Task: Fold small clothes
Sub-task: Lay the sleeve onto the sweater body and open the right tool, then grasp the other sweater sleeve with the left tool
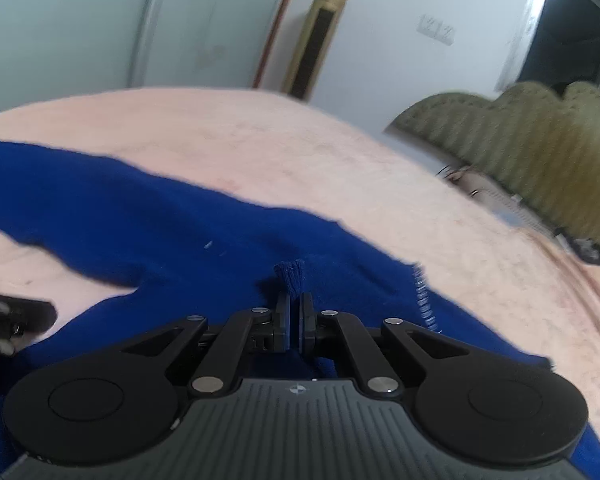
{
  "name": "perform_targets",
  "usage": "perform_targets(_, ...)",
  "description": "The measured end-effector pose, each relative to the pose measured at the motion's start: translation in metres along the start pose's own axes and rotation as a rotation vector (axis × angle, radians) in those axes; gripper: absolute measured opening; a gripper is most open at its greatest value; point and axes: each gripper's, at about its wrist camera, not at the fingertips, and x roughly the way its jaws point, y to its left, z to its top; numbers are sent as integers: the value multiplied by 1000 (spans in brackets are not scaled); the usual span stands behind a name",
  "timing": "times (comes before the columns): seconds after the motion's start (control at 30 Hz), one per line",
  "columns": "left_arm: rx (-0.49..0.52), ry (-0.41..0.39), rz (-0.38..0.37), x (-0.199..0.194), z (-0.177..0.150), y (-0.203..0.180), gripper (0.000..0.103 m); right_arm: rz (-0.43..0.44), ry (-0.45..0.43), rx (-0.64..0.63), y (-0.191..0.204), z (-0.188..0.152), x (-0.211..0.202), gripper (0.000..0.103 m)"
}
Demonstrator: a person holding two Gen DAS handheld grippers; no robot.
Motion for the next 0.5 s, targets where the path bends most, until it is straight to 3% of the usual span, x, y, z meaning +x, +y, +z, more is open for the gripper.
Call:
perform_targets(0.07,-1,-7,15,-3,-1,2,101,30,16,36,-4,-3,-2,17)
perform_targets(0.2,-12,2,53,-3,-4,2,101,75,-42,164,-21,-6,-29,19)
perform_targets(0.27,-21,6,55,-6,-5,2,101,107,17,180,-25,-8,-27,31)
perform_targets(0.33,-17,-13,64,-11,-7,2,101,111,78,187,-25,-15,-22,31)
perform_targets(0.43,-17,-48,109,-19,-12,13,101,117,27,253,-29,-21,-43,33)
perform_targets(0.5,-39,-75,135,-25,-15,29,101,139,-25,299,-32,-25,-62,48)
